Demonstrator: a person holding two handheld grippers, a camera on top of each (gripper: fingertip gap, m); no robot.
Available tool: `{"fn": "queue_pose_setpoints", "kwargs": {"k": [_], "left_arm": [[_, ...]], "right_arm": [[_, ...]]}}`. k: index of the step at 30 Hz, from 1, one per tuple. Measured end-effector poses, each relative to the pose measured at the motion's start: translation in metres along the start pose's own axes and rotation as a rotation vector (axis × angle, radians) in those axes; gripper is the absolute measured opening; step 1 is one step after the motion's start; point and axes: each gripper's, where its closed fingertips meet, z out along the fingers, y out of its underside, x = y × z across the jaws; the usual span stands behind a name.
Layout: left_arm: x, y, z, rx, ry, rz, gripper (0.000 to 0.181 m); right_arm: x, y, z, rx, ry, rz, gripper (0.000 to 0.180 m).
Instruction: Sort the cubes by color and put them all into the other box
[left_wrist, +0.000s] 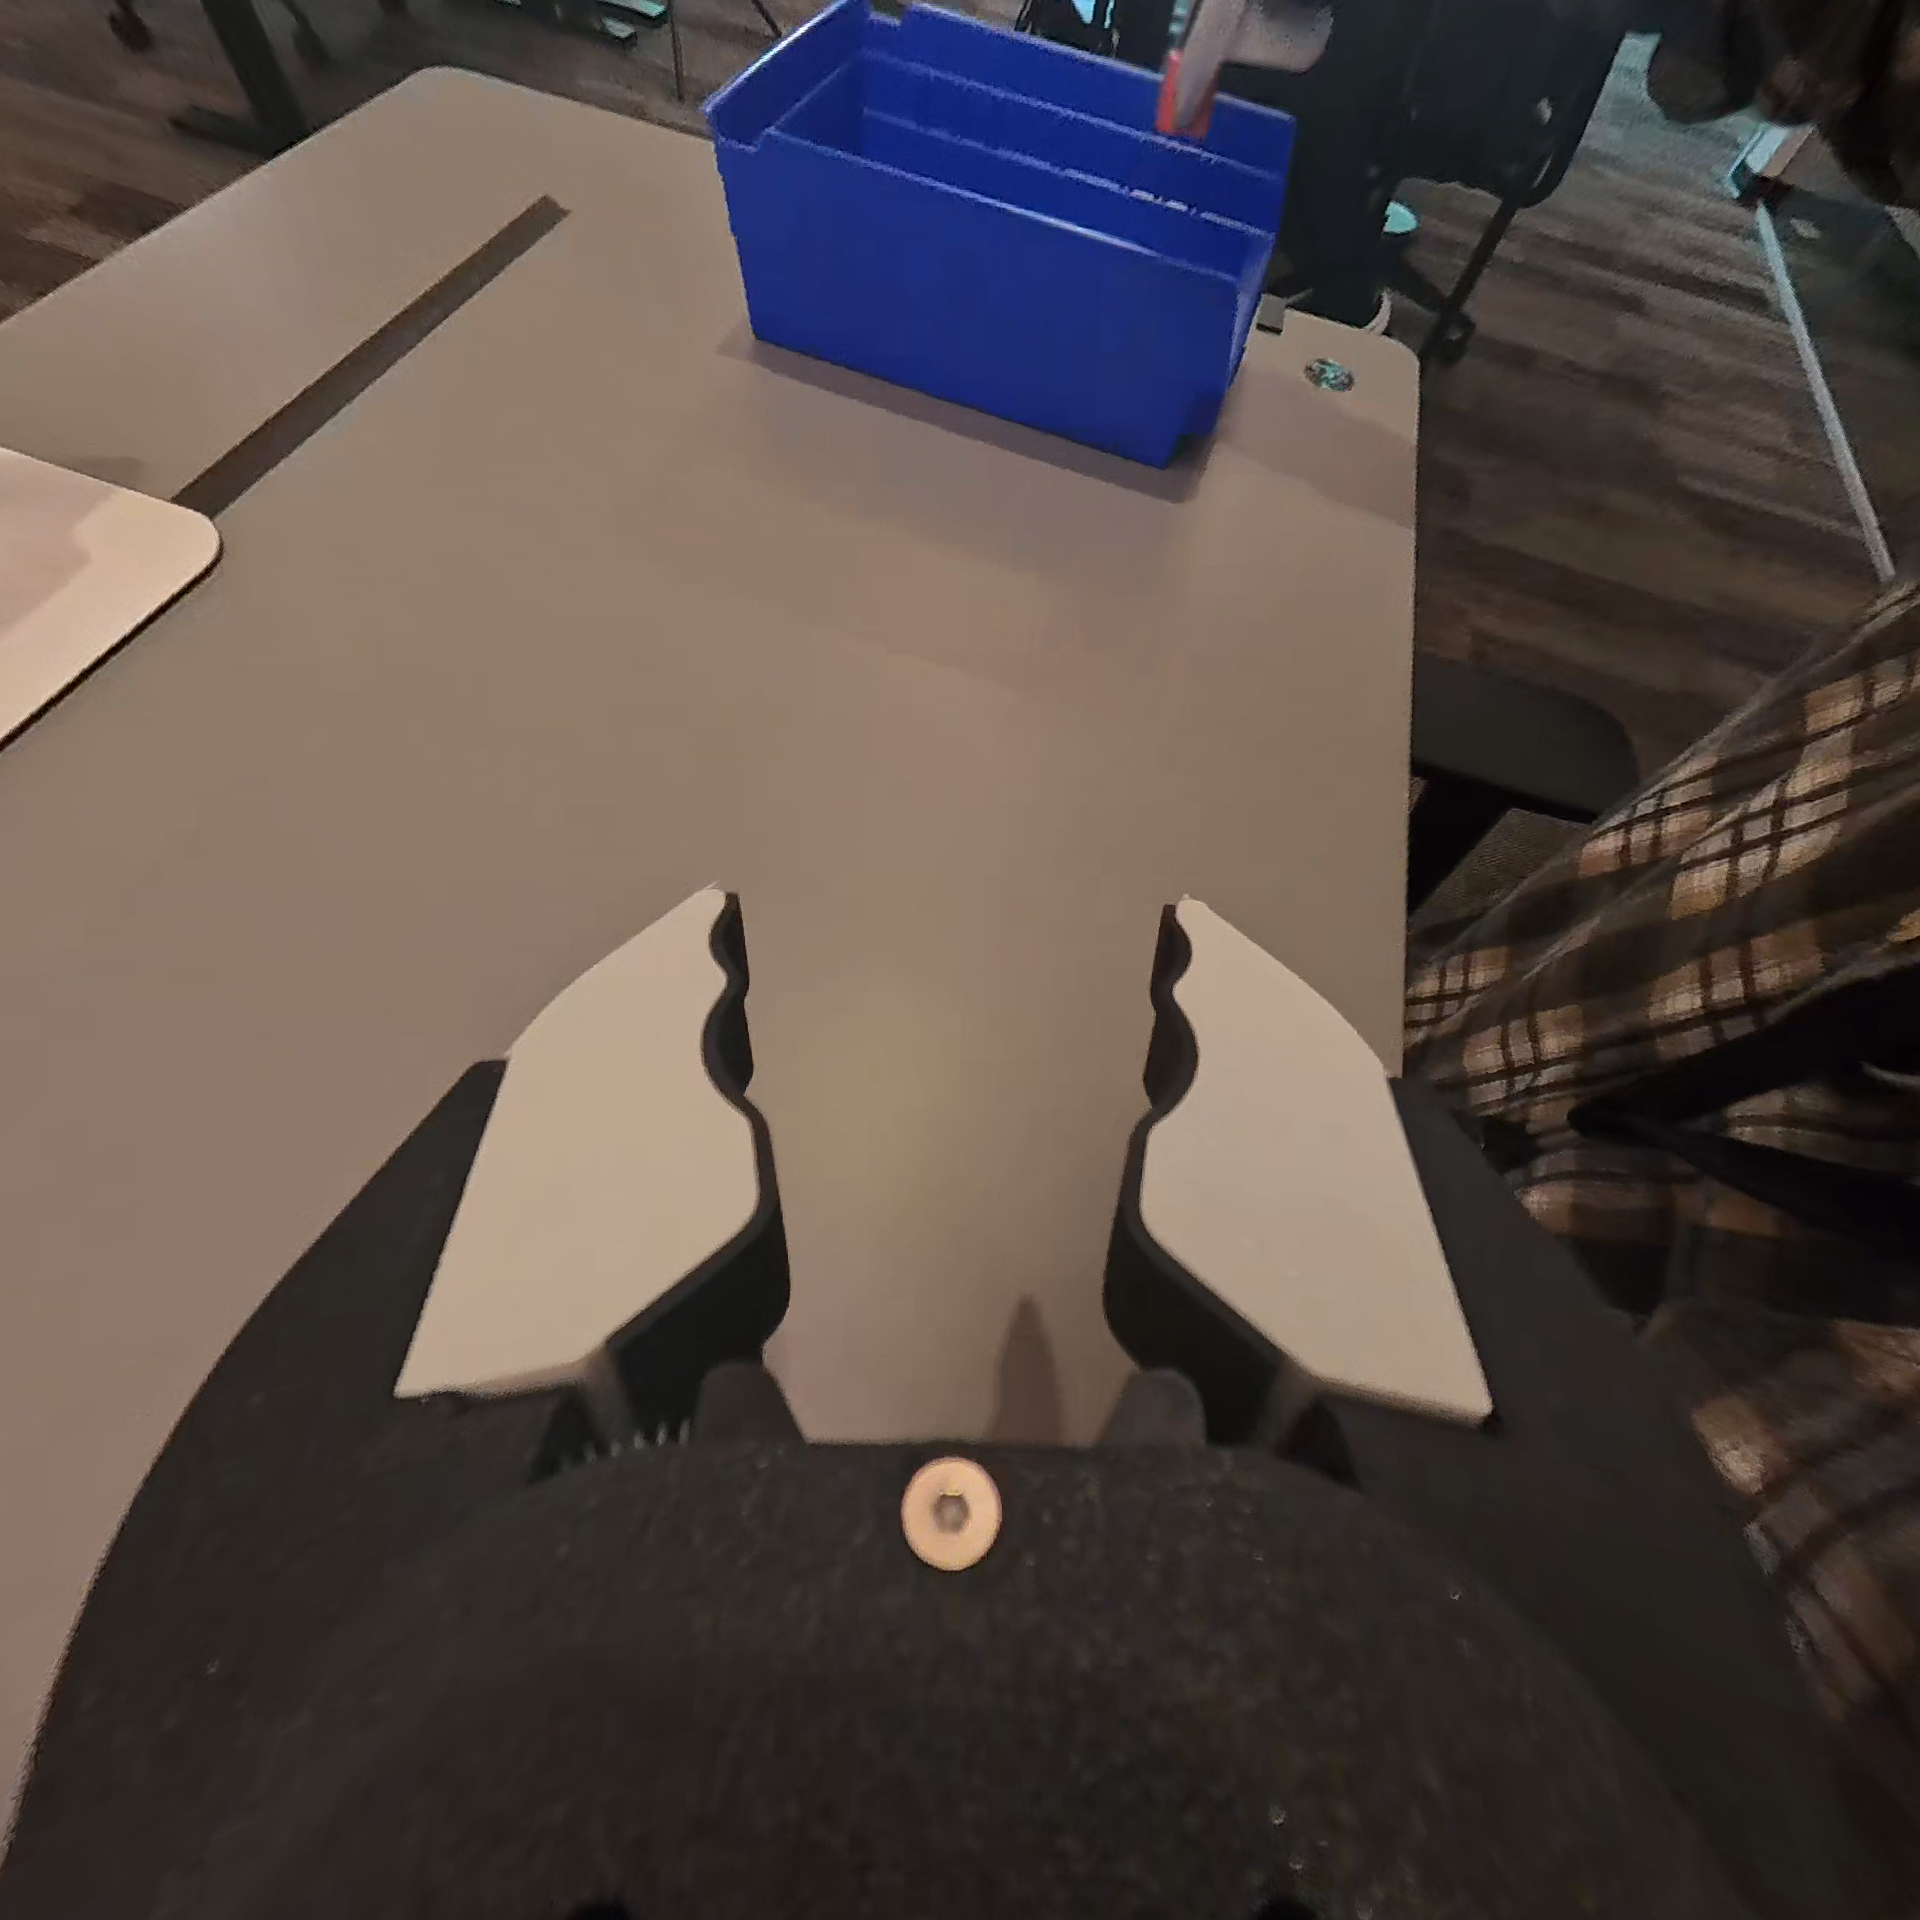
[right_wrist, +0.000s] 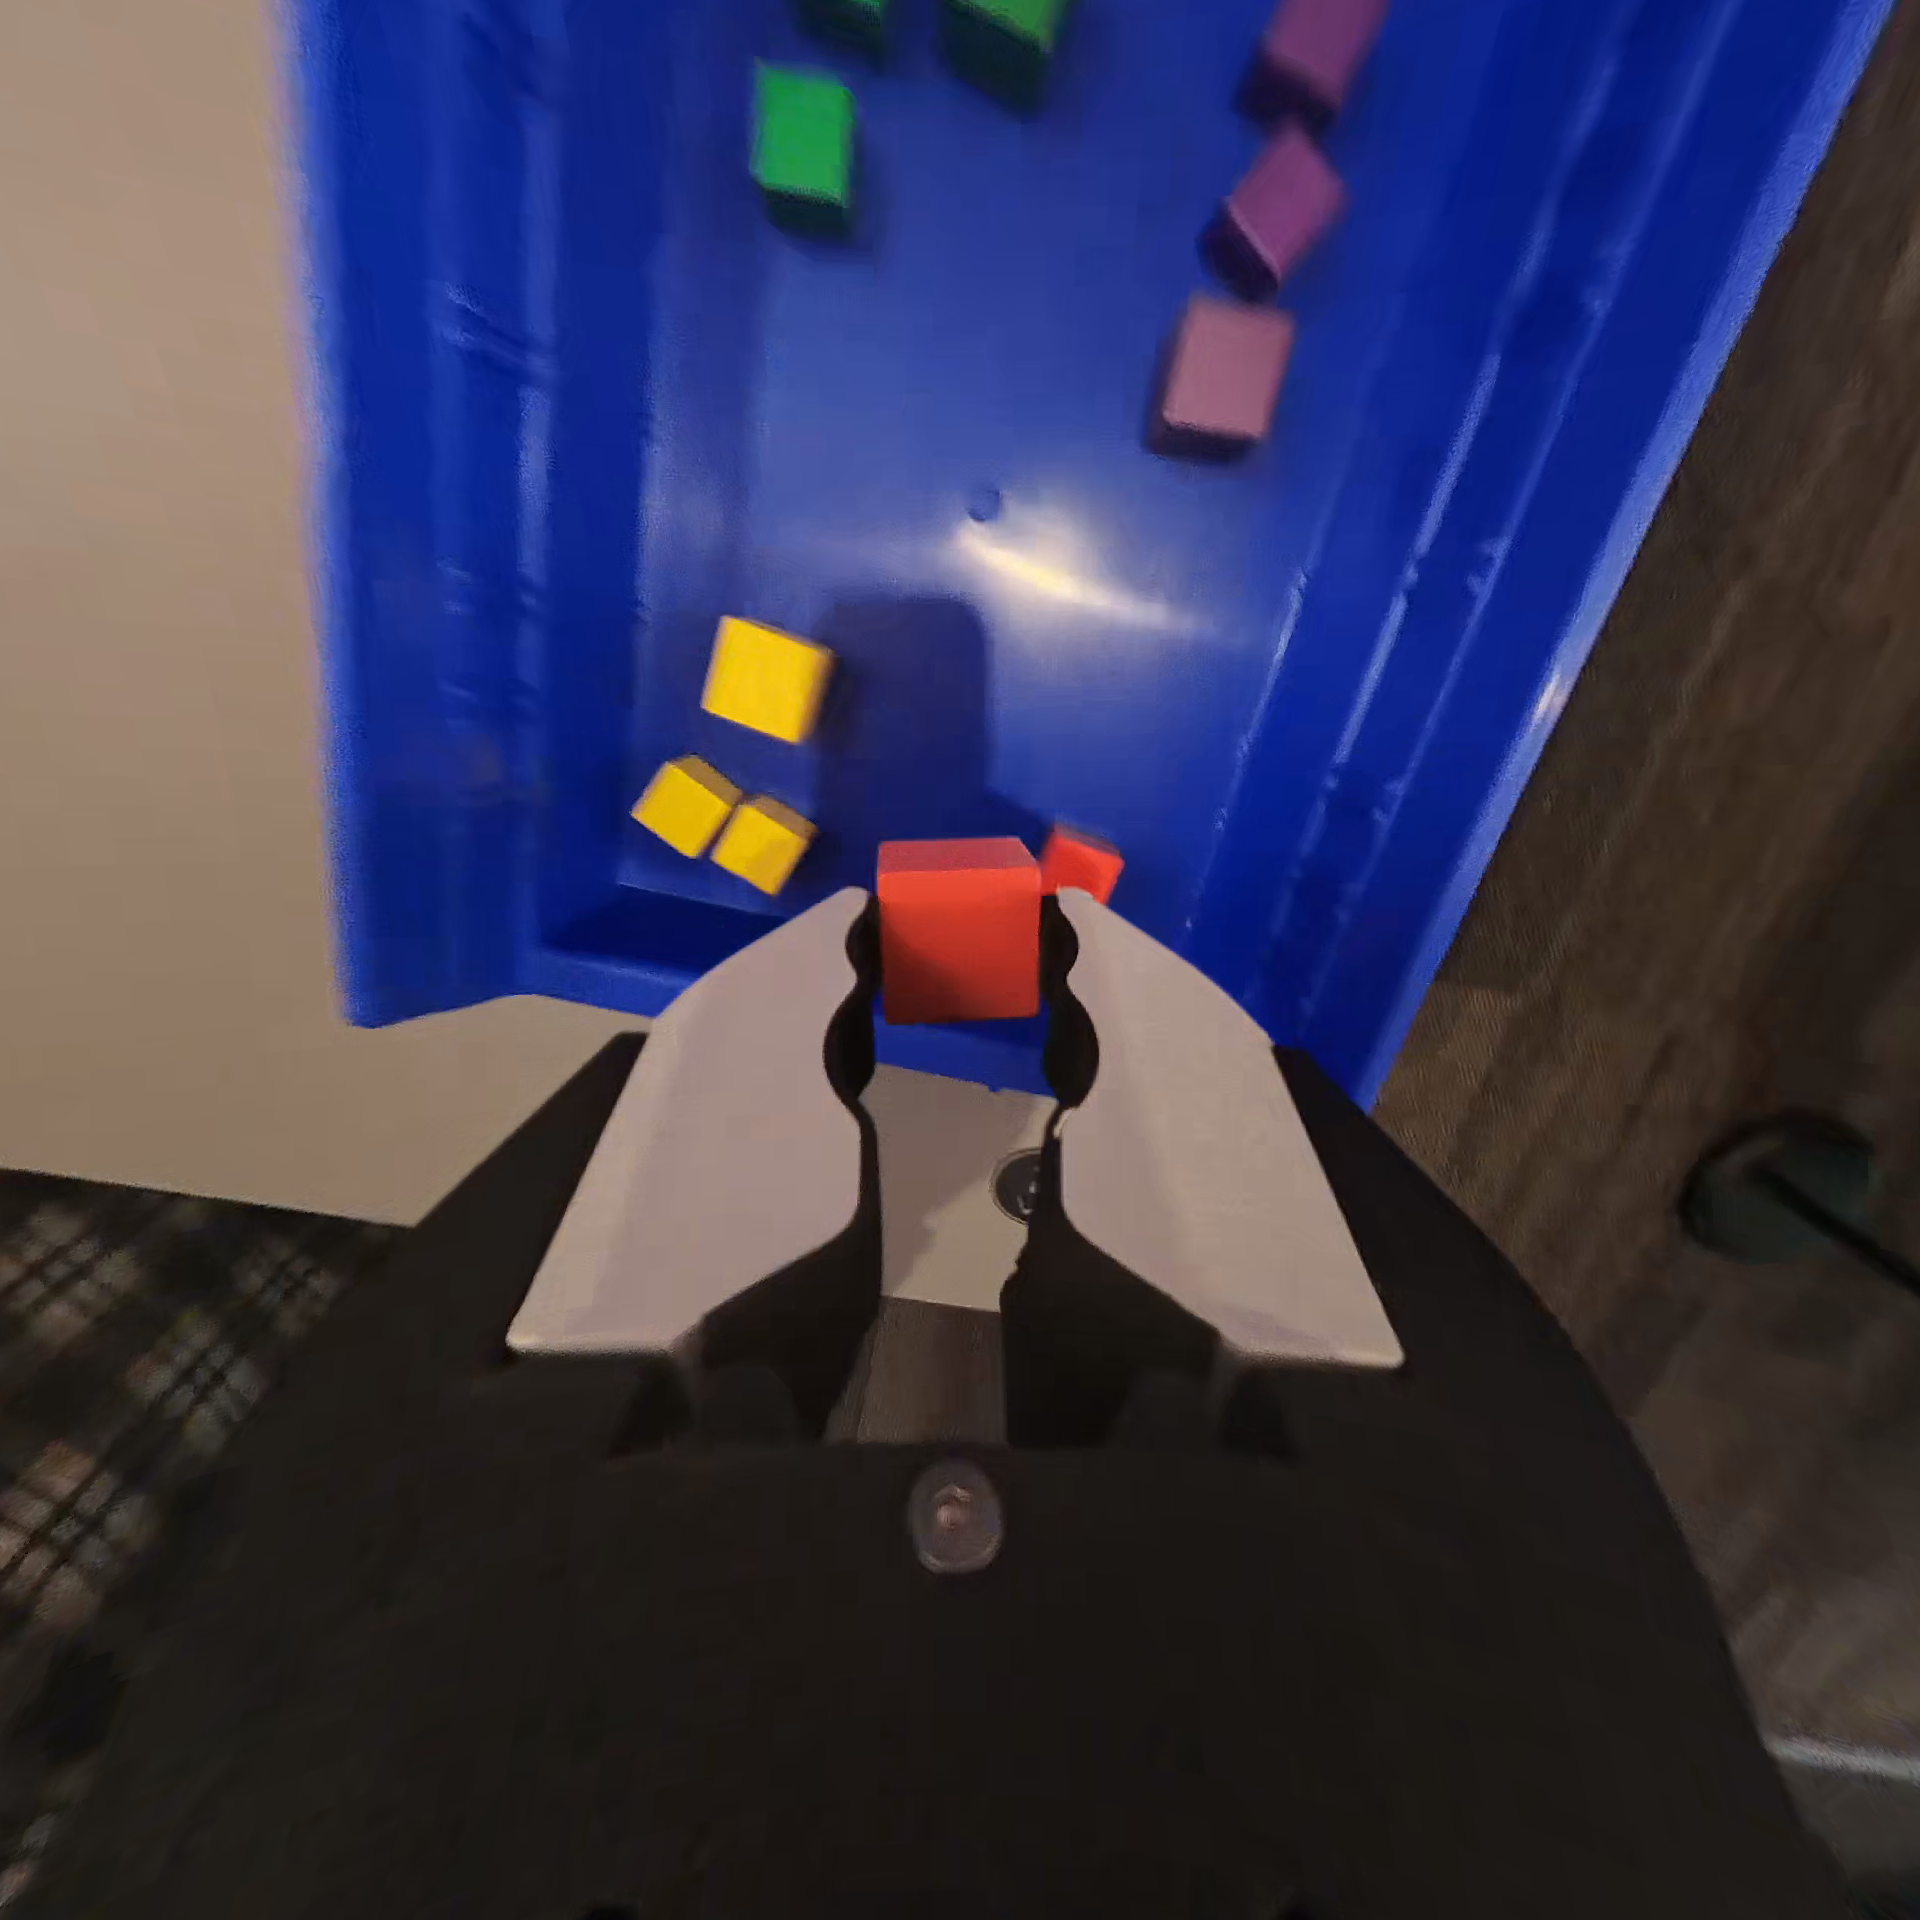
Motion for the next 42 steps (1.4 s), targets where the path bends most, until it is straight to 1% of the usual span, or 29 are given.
{"fn": "queue_pose_setpoints", "kwargs": {"k": [6, 11, 13, 18, 23, 24, 25, 26, 28, 30, 32, 34, 36, 38, 40, 42], "left_arm": [[-0.003, -0.003, -0.004, 0.006, 0.007, -0.008, 0.07], [-0.005, 0.0, -0.01, -0.002, -0.02, 0.009, 0.069], [-0.005, -0.001, -0.012, 0.006, -0.014, 0.004, 0.068], [-0.003, 0.005, -0.014, -0.021, -0.013, 0.018, 0.066], [-0.003, 0.007, -0.02, -0.018, -0.008, 0.019, 0.062], [-0.004, 0.008, -0.02, -0.019, -0.01, 0.017, 0.062], [-0.005, 0.009, -0.021, -0.02, -0.012, 0.015, 0.062], [-0.006, 0.01, -0.021, -0.02, -0.012, 0.012, 0.062], [-0.006, 0.01, -0.025, -0.013, -0.01, 0.007, 0.061], [-0.011, 0.008, -0.037, -0.006, -0.033, 0.013, 0.057], [-0.023, 0.007, -0.061, -0.016, -0.092, 0.012, 0.058], [-0.041, 0.008, -0.096, -0.04, -0.18, 0.003, 0.06], [-0.068, 0.014, -0.139, -0.091, -0.301, -0.008, 0.061], [-0.099, 0.029, -0.183, -0.17, -0.409, -0.035, 0.062], [-0.129, 0.049, -0.221, -0.25, -0.47, -0.071, 0.063], [-0.159, 0.072, -0.247, -0.305, -0.499, -0.11, 0.062]], "right_arm": [[0.033, 0.019, 0.043, -0.078, 0.108, 0.112, 0.029], [0.046, 0.009, 0.052, -0.058, 0.192, 0.141, 0.029], [0.048, 0.006, 0.058, -0.064, 0.201, 0.153, 0.029], [0.05, 0.008, 0.082, -0.115, 0.224, 0.166, 0.029], [0.056, 0.013, 0.094, -0.146, 0.25, 0.184, 0.029], [0.056, 0.015, 0.095, -0.152, 0.253, 0.192, 0.033], [0.057, 0.016, 0.095, -0.154, 0.266, 0.198, 0.045], [0.057, 0.016, 0.094, -0.15, 0.272, 0.195, 0.047], [0.057, 0.014, 0.085, -0.135, 0.303, 0.184, 0.051], [0.057, 0.009, 0.067, -0.102, 0.34, 0.169, 0.057], [0.051, -0.001, 0.04, -0.031, 0.346, 0.164, 0.064], [0.037, -0.013, 0.008, 0.06, 0.329, 0.152, 0.074], [0.015, -0.027, -0.026, 0.175, 0.283, 0.109, 0.074], [-0.013, -0.041, -0.061, 0.311, 0.227, 0.053, 0.077], [-0.053, -0.054, -0.09, 0.462, 0.111, -0.028, 0.076], [-0.099, -0.062, -0.112, 0.605, -0.03, -0.13, 0.077]]}}
